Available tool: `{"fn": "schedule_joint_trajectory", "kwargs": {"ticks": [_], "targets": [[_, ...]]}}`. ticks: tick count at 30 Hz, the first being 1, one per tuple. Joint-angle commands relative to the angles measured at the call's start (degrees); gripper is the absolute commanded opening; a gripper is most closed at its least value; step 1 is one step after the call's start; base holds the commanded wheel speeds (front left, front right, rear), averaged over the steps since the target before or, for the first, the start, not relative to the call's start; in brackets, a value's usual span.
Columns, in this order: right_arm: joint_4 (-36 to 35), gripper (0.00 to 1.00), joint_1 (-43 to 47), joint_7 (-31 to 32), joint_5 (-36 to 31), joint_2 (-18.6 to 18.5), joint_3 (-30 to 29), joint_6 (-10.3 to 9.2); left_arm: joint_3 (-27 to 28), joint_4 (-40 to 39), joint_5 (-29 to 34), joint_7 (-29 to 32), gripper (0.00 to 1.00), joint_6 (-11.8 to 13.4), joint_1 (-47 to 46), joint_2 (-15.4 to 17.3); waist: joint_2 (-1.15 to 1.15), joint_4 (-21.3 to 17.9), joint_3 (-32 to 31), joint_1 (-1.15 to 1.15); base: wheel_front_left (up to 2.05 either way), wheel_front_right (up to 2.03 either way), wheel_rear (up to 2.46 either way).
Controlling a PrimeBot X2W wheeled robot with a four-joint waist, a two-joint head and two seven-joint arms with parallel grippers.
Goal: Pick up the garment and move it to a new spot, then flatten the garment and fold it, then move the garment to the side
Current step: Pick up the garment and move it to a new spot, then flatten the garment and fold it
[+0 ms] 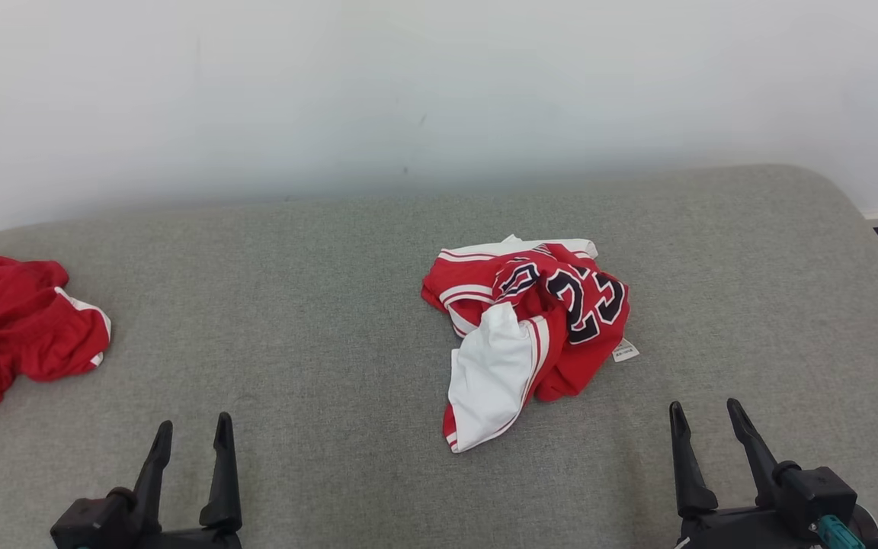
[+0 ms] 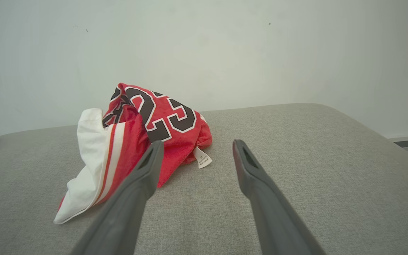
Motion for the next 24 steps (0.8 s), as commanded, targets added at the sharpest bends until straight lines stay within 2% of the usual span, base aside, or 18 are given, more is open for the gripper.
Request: {"fn": "schedule_joint_trajectory", "kwargs": {"ticks": [1,7,13,24], "targets": [[-0.06,1.0,0.01,-0.03,0.38,-0.06,-0.03,0.06,0.19,-0.06,0.51,-0.07,1.0,0.03,0.65,-0.06,0.0,0.11,0.1,0.0,0.0,0.0,0.0],[0.22,1.0,-1.15,-0.03,2.8,-0.05,1.78,0.06,-0.68,0.27,-0.9,-0.07,1.0,0.37,-0.15,-0.11,0.0,0.77,0.97,0.0,0.0,0.0,0.0],[3.39,1.0,-7.36,-0.03,4.06,-0.07,6.73,0.06,-1.75,0.09,-1.12,-0.06,1.0,0.07,-2.1,-0.09,0.0,2.52,3.05,0.0,0.0,0.0,0.0],[23.56,1.0,-22.19,0.94,7.03,-0.07,10.14,0.06,-5.66,-1.05,-2.59,-0.06,1.0,1.35,-4.48,-0.1,0.0,8.5,7.19,0.0,0.0,0.0,0.0]]}}
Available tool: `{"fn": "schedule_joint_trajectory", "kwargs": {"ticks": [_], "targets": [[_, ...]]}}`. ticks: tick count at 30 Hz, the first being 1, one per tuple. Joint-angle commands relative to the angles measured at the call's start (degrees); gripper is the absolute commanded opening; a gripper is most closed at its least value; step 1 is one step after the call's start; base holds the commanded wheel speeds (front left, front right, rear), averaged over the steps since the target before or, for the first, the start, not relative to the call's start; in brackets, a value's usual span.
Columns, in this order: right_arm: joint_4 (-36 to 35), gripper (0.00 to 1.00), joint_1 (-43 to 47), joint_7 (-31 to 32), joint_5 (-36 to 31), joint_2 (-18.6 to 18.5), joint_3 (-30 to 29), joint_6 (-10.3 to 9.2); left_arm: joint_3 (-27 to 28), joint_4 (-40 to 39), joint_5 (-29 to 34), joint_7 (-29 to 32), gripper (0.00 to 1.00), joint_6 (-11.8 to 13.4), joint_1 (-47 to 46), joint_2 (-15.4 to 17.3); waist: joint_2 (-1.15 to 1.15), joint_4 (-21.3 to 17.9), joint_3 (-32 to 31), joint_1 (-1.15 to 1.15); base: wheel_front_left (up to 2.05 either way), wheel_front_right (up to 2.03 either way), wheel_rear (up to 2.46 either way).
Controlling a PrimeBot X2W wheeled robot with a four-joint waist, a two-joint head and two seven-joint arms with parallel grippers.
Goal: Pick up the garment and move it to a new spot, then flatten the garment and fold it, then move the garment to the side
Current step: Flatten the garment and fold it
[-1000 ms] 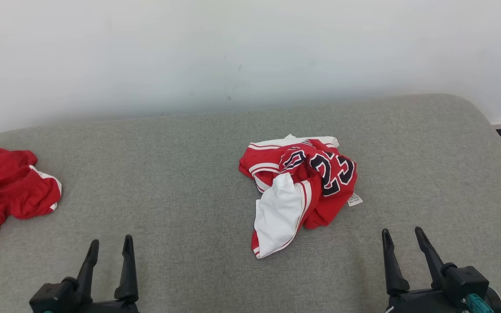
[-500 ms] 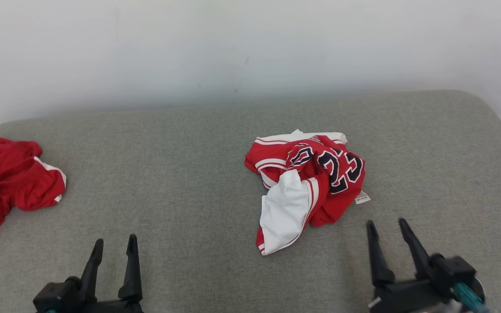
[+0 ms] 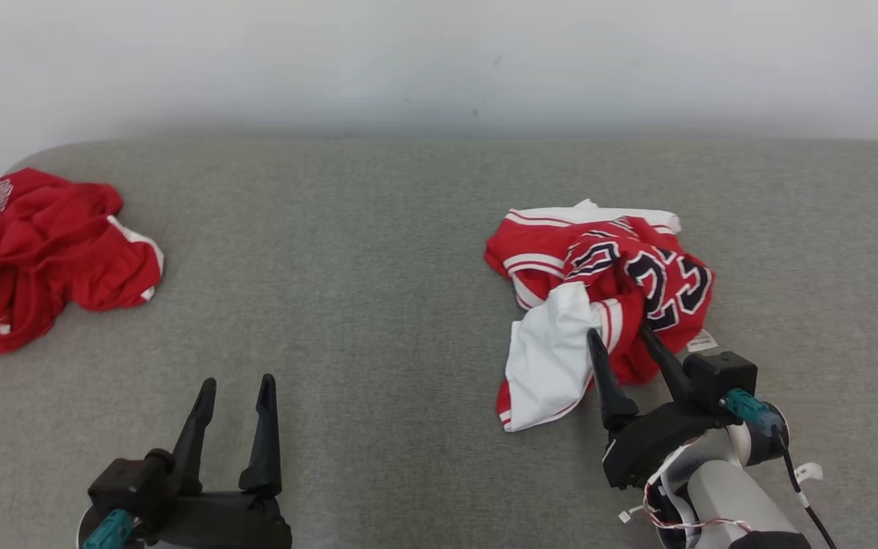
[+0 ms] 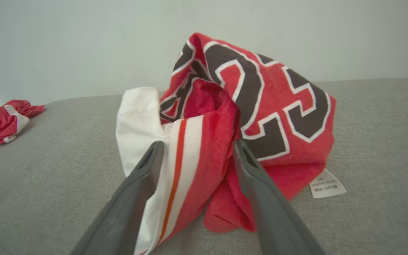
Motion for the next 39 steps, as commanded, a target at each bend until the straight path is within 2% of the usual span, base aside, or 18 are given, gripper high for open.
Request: {"fn": "schedule_joint_trajectory", "kwargs": {"ticks": [1,5,7,8,14,19,24,31,34,39], "targets": [[2.89,1.0,-1.57,-0.5,-0.21,-0.07,-0.08,0.06,-0.44,-0.24,-0.44,-0.07,1.0,0.42,-0.75,0.0,-0.01,2.81,1.88,-0.01,0.0,0.0,0.0],[8.49,1.0,-3.55,-0.88,-0.69,-0.06,-0.67,0.07,-1.42,-0.22,-0.84,-0.07,1.0,0.41,-0.84,-0.01,-0.01,4.23,1.94,-0.01,0.0,0.0,0.0],[10.03,0.3,-4.25,-1.1,-0.32,-0.07,-0.54,0.06,-1.61,-0.14,-0.85,-0.07,1.0,0.51,-0.6,-0.01,-0.01,4.61,1.66,-0.01,0.0,0.0,0.0],[10.45,0.0,-4.52,-1.19,-0.21,-0.07,-0.41,0.06,-1.65,-0.12,-0.88,-0.07,1.0,0.58,-0.4,-0.01,-0.01,4.71,1.48,-0.01,0.0,0.0,0.0],[8.07,0.0,-4.73,-1.51,0.23,-0.05,1.28,0.07,-1.33,-0.2,-0.96,-0.07,1.0,0.83,0.86,-0.01,-0.01,4.48,-0.11,-0.01,0.0,0.0,0.0],[1.42,0.0,-7.34,-1.52,2.58,-0.07,7.31,0.07,-0.85,-0.57,-1.1,-0.07,1.0,0.77,1.92,-0.03,-0.01,3.02,-1.53,-0.01,0.0,0.0,0.0],[-3.61,0.0,-14.13,-1.45,4.45,-0.1,13.46,0.06,-0.22,-0.81,-1.24,-0.07,1.0,0.93,2.15,-0.02,-0.01,1.5,-1.97,-0.01,0.0,0.0,0.0],[-6.72,0.0,-27.16,-1.0,7.3,-0.05,18.76,0.07,-0.39,-1.16,-1.46,-0.06,1.0,0.9,1.31,-0.01,-0.01,0.83,-1.62,-0.01,0.0,0.0,0.0],[-8.17,0.0,-31.49,-1.24,8.47,-0.08,18.47,0.06,-0.47,-1.38,-1.49,-0.07,1.0,0.94,1.18,-0.01,-0.01,0.63,-1.28,-0.01,0.0,0.0,0.0],[-5.98,0.0,-30.27,-1.36,7.7,-0.07,11.03,0.06,-0.69,-1.46,-1.7,-0.07,1.0,1.1,0.84,-0.02,-0.01,0.38,-0.59,-0.01,0.0,0.0,0.0]]}}
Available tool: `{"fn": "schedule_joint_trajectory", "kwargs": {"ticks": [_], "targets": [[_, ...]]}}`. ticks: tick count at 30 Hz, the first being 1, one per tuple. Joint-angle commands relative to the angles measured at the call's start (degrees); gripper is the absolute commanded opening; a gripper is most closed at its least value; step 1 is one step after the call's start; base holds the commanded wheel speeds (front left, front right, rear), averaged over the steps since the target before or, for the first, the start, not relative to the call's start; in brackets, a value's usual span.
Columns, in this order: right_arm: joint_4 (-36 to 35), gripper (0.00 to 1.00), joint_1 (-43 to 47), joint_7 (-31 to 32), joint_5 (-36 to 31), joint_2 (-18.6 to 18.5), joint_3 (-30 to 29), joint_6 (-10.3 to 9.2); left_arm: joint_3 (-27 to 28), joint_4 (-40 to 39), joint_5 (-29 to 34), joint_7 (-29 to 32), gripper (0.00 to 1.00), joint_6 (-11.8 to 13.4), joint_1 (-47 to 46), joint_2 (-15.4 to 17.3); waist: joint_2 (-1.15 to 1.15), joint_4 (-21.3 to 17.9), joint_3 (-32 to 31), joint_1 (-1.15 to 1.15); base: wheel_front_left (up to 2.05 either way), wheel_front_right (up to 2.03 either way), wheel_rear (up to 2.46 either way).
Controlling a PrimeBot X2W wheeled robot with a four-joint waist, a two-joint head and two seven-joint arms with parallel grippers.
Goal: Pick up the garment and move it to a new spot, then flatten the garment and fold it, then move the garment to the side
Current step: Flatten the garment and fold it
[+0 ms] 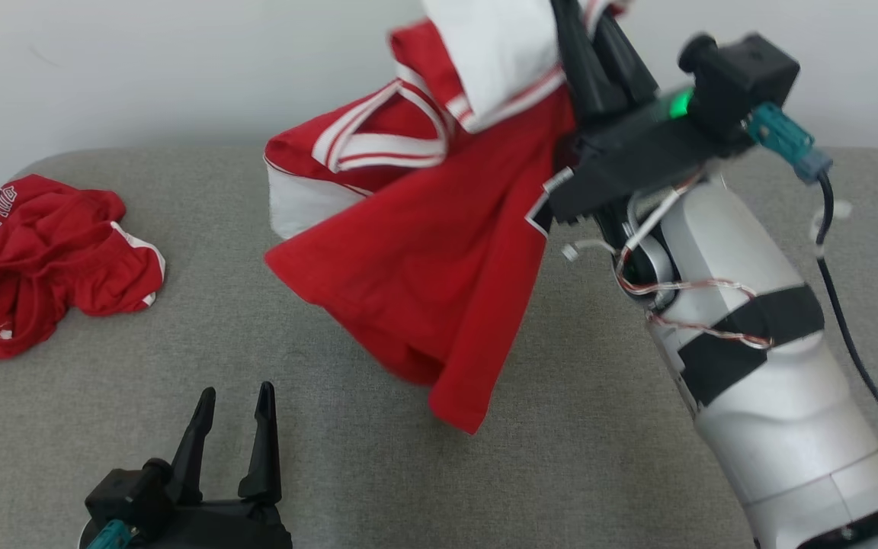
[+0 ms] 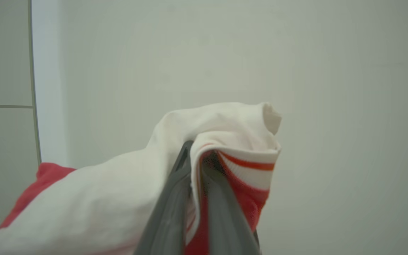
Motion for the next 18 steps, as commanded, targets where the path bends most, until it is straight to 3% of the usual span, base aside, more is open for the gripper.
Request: {"fn": "schedule_joint_trajectory", "kwargs": {"ticks": [1,11,12,13,18], "targets": [[1.65,0.0,3.02,-0.13,-0.7,-0.04,-1.84,0.05,-0.05,-0.33,-0.44,-0.06,1.0,0.2,-0.67,0.01,0.0,-0.22,0.42,0.0,0.0,0.0,0.0],[16.04,0.0,16.32,-0.21,-6.21,-0.05,-21.9,0.06,-0.46,-0.41,-0.31,-0.07,1.0,0.43,-1.99,0.01,0.0,-2.61,2.78,0.0,0.0,0.0,0.0],[16.95,0.37,17.24,-0.22,-7.22,-0.03,-23.35,0.06,-0.55,-0.32,-0.2,-0.07,1.0,0.47,-2.1,0.01,0.0,-2.85,2.81,0.0,0.0,0.0,0.0],[17.61,1.0,18.06,-0.24,-8.25,-0.06,-24.71,0.06,-0.58,-0.24,-0.13,-0.07,1.0,0.5,-2.2,0.01,0.0,-3.12,2.83,0.0,0.0,0.0,0.0],[19.26,1.0,22.11,-0.23,-12.17,-0.06,-30.28,0.05,-0.62,0.06,0.11,-0.07,1.0,0.5,-2.41,0.01,0.0,-4.2,2.66,0.0,0.0,0.0,0.0]]}}
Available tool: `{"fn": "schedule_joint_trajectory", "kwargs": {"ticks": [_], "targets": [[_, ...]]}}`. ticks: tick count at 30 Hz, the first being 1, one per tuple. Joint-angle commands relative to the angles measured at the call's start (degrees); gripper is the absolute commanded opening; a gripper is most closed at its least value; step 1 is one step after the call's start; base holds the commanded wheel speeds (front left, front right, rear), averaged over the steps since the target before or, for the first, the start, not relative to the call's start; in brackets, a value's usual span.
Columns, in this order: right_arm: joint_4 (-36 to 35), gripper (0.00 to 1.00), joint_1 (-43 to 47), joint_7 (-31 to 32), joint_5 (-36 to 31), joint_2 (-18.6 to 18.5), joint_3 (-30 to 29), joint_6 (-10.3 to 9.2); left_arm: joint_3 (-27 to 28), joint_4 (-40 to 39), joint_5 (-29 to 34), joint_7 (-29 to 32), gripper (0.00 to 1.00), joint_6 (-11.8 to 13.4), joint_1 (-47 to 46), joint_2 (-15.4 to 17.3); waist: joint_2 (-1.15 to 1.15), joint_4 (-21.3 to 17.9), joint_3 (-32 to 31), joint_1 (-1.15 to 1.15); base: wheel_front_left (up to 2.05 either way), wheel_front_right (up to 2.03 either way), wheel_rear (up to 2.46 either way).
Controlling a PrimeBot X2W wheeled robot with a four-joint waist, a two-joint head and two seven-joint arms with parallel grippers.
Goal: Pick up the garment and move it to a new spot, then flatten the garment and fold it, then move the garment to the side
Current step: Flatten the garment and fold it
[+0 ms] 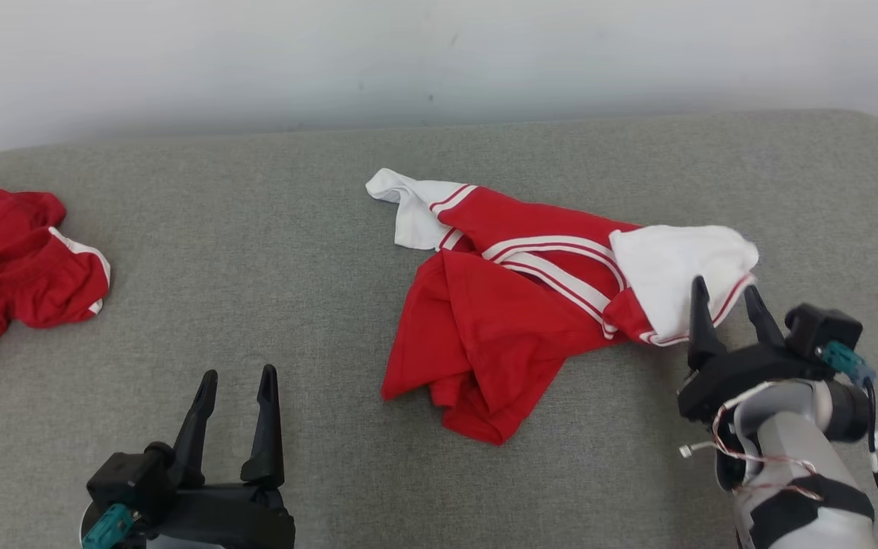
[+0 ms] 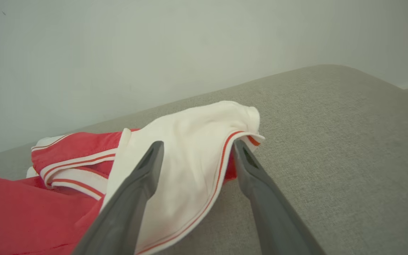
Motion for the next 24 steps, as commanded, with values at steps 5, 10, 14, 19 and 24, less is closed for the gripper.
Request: {"fn": "schedule_joint_trajectory", "kwargs": {"ticks": [5,10,14,19,24], "targets": [[-1.74,1.0,4.66,0.56,-6.41,-0.79,-5.03,0.05,0.04,0.37,0.58,-0.07,1.0,-0.17,-0.55,0.02,-0.01,-0.85,-0.45,0.0,0.0,0.0,0.0],[-7.98,1.0,7.98,4.35,-13.13,-0.65,-8.0,0.05,0.14,0.37,0.5,-0.07,1.0,-0.12,0.0,0.02,-0.01,-1.28,-0.78,0.0,0.0,0.0,0.0],[-14.01,1.0,9.45,8.89,-14.2,-0.1,-5.36,0.06,0.09,0.2,0.19,-0.06,1.0,-0.02,0.49,0.03,-0.01,-1.41,-0.95,0.0,0.0,0.0,0.0],[-17.08,1.0,7.61,15.94,-13.5,-0.01,0.97,0.05,0.07,-0.08,-0.16,-0.06,1.0,-0.18,0.4,0.02,-0.01,-1.27,-0.54,0.0,0.0,0.0,0.0],[-15.38,1.0,3.97,21.36,-13.95,-0.04,5.06,0.05,-0.51,-0.01,0.16,-0.07,1.0,-0.45,-0.35,0.03,-0.01,-0.17,0.26,0.0,0.0,0.0,0.0]]}}
